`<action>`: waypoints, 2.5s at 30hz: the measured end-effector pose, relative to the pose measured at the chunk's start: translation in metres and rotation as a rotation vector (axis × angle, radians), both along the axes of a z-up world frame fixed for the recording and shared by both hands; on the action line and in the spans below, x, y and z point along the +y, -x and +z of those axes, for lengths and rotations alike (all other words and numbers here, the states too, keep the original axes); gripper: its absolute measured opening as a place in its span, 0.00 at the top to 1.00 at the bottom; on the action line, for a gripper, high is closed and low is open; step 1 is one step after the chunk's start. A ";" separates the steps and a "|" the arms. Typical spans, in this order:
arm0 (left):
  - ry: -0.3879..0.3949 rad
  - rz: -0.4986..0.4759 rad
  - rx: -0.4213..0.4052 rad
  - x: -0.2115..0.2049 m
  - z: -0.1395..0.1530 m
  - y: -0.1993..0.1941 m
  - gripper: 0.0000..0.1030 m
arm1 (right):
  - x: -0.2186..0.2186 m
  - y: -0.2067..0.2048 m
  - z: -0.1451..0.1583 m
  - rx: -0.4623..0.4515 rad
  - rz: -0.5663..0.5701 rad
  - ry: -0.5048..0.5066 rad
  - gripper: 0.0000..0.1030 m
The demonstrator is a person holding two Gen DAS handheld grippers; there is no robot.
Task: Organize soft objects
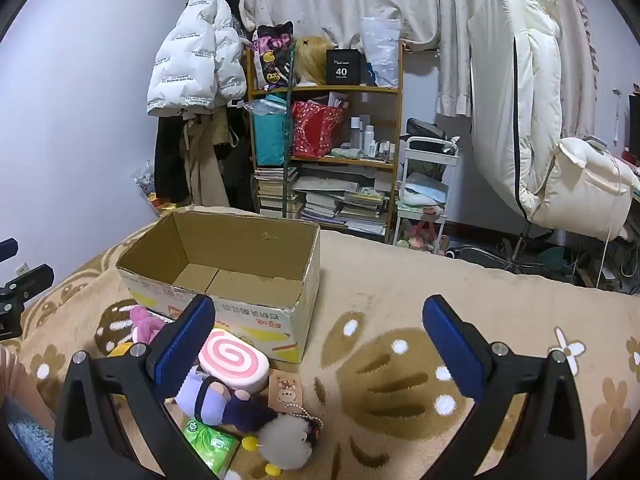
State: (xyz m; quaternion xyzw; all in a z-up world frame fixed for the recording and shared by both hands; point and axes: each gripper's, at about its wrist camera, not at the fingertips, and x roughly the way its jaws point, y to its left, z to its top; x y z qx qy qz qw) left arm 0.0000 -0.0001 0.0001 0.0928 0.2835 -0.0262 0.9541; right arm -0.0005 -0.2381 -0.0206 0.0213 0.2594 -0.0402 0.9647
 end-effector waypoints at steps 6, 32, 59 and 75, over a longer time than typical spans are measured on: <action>0.001 0.000 -0.013 0.000 0.000 0.000 0.01 | 0.000 0.001 0.001 -0.005 0.003 -0.001 0.00; 0.009 -0.004 -0.009 0.000 0.001 0.001 0.01 | -0.001 0.000 0.001 -0.007 0.004 -0.010 0.00; 0.010 -0.001 -0.014 0.000 -0.001 0.000 0.01 | 0.002 -0.001 -0.002 0.004 0.008 -0.017 0.00; 0.010 -0.003 -0.019 0.001 0.001 0.000 0.01 | 0.004 -0.001 -0.003 0.005 0.009 -0.022 0.00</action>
